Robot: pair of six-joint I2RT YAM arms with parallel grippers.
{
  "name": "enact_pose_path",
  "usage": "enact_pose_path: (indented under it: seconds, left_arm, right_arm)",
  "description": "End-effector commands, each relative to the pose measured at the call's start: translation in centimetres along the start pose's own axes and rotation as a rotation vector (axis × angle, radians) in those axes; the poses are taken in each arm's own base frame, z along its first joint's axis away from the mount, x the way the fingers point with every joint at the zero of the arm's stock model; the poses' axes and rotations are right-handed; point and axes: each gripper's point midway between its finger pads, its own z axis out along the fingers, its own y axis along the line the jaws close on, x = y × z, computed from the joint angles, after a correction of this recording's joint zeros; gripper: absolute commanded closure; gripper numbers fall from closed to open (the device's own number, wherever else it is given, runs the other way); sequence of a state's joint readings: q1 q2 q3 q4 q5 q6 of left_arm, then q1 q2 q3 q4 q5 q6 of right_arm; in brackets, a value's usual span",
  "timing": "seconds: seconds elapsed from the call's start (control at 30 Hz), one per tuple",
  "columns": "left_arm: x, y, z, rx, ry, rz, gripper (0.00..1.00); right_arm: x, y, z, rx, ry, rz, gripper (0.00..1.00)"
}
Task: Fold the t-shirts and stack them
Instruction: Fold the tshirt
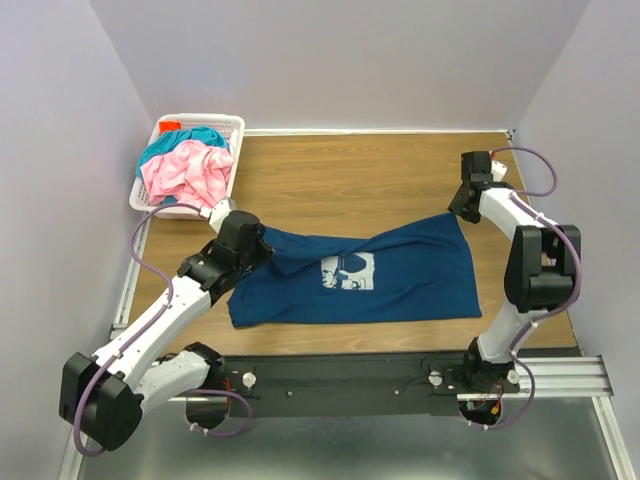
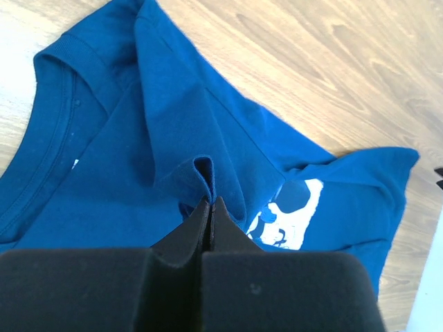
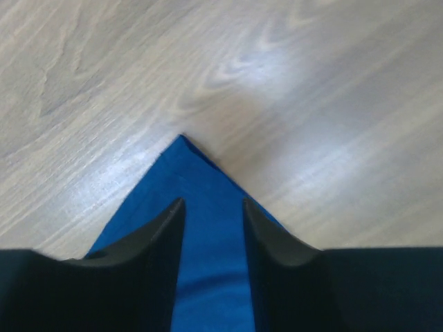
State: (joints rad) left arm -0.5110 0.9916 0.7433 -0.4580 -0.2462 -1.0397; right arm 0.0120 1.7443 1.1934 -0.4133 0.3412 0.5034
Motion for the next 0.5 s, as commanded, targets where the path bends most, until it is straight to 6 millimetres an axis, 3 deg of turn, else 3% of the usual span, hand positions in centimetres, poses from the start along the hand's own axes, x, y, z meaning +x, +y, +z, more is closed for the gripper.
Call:
enact_pose_path:
  seconds: [0.0,0.23,0.4,0.47]
  left_arm:
    - [0.4,0.0,0.7,-0.014,0.014,0.000,1.00]
    - [0.5,0.3,0.9,-0.023,0.010,0.010,1.00]
    - [0.8,0.5,1.1,-0.025,0.015,0.012,1.00]
    - [0.9,0.6,1.2,-0.025,0.018,0.011,1.00]
  right_arm:
    - [0.6,2.2,1.5,-0.063,0.064,-0.037,0.52]
    - [1.2,3.2,4.1,-0.032,0.089,-0.063,0.48]
    - [2.2,2.2,5.3,0.031,0.103,-0.070,0.49]
    - [2.8,1.8,5.4,0.043,0.116,-0.075,0.54]
